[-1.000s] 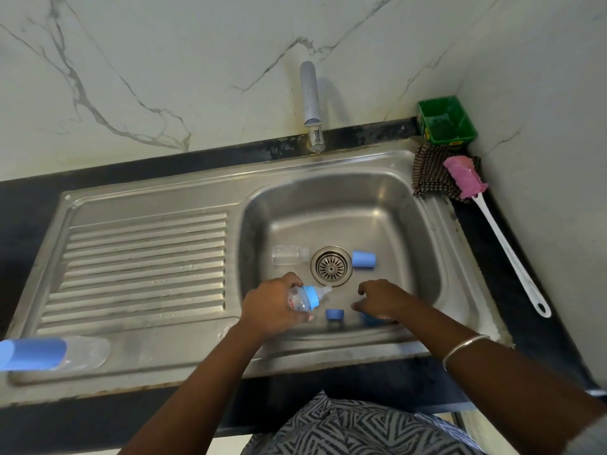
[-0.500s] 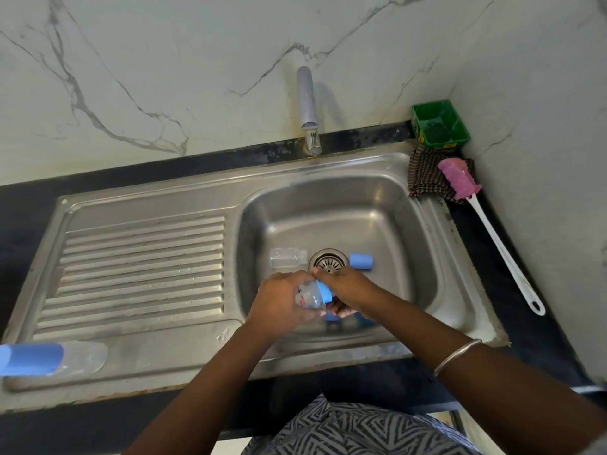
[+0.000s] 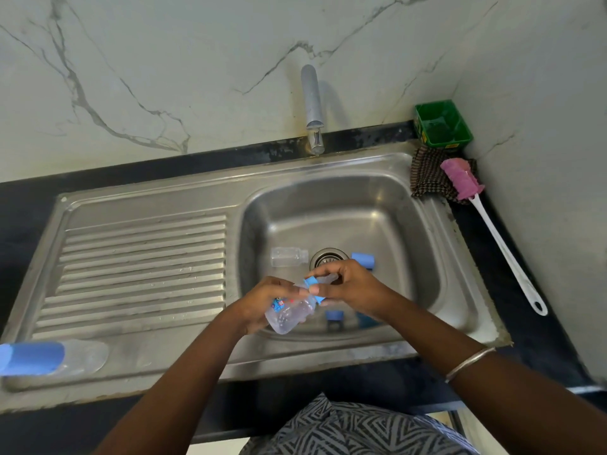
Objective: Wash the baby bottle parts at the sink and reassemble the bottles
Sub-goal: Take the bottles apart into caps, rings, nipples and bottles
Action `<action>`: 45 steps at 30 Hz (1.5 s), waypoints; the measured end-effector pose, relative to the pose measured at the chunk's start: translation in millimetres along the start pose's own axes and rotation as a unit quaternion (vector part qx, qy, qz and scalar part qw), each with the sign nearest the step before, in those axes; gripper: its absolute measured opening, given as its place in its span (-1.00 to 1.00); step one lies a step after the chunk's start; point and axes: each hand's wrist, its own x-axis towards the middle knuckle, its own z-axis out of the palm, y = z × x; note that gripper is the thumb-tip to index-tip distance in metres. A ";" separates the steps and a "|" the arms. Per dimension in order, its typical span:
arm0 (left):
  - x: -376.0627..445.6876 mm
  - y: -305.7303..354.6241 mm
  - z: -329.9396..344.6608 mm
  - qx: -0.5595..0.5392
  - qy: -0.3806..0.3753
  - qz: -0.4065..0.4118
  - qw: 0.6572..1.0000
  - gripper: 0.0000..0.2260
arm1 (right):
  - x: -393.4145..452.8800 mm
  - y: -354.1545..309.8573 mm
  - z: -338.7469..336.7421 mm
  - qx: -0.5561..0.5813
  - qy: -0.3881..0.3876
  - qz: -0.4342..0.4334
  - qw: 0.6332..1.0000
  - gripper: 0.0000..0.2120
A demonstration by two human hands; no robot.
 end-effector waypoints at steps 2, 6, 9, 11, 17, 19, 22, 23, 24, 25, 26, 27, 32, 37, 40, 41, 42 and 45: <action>-1.7 3.5 -3.8 -0.070 -0.076 -0.047 0.994 -0.56 | -1.6 0.4 -5.0 0.013 -0.034 -0.038 0.999 -0.68; -1.5 9.9 -9.8 -0.074 -0.130 -0.169 0.974 -0.42 | -3.1 3.5 -12.5 0.005 -0.055 -0.080 0.995 -0.58; 3.2 15.9 -13.5 -0.038 -0.138 -0.224 0.964 -0.39 | -3.3 7.8 -15.5 -0.010 -0.054 -0.092 0.994 -0.57; 5.2 19.0 -16.5 -0.032 -0.132 -0.243 0.961 -0.45 | -4.9 11.1 -16.2 -0.003 -0.051 -0.092 0.994 -0.54; 8.0 21.6 -33.4 -0.037 -0.043 -0.219 0.974 -0.54 | -8.9 18.6 -38.2 -0.056 0.044 -0.050 0.996 -0.54; 17.7 19.2 -30.5 0.094 0.052 -0.175 0.979 -0.57 | -7.6 20.1 -42.2 -0.139 0.067 -0.029 0.988 -0.56; 33.7 10.9 -23.2 0.398 0.166 -0.066 0.900 -0.56 | -5.7 23.2 -40.7 -0.238 0.106 0.022 0.965 -0.69; 35.6 8.9 -19.9 0.464 0.166 -0.054 0.869 -0.55 | -5.2 24.0 -39.6 -0.246 0.125 0.046 0.960 -0.73; 37.7 6.5 -17.1 0.510 0.150 -0.057 0.845 -0.53 | -5.2 25.0 -37.9 -0.243 0.143 0.072 0.957 -0.76; 39.9 3.2 -14.5 0.553 0.131 -0.066 0.820 -0.50 | -5.7 25.6 -35.7 -0.237 0.154 0.094 0.955 -0.76; 42.1 -0.3 -11.4 0.604 0.115 -0.075 0.785 -0.48 | -5.9 26.1 -32.9 -0.230 0.160 0.111 0.953 -0.74; 45.0 -4.3 -9.6 0.655 0.104 -0.079 0.744 -0.48 | -6.1 26.5 -30.3 -0.219 0.165 0.127 0.953 -0.73; 52.4 -20.8 -5.2 0.771 0.080 -0.071 0.628 -0.56 | -10.5 24.5 -19.8 -0.122 0.174 0.155 0.965 -0.93; 51.2 -26.0 -11.7 0.762 0.134 -0.016 0.634 -0.67 | -14.0 18.2 -14.0 -0.035 0.181 0.197 0.963 -0.83; 48.2 -21.5 -2.8 0.590 0.185 0.074 0.783 -0.70 | -14.3 14.0 -10.5 0.023 0.180 0.210 0.961 -0.81; 45.9 -18.4 4.1 0.497 0.188 0.100 0.841 -0.74 | -14.2 12.7 -9.1 0.046 0.175 0.211 0.960 -0.81; 42.6 -15.0 11.7 0.397 0.188 0.117 0.891 -0.77 | -13.8 11.3 -6.9 0.072 0.172 0.212 0.959 -0.80; 28.8 -2.6 35.8 0.141 0.159 0.092 0.973 -0.81 | -11.9 5.9 -0.4 0.137 0.172 0.216 0.951 -0.76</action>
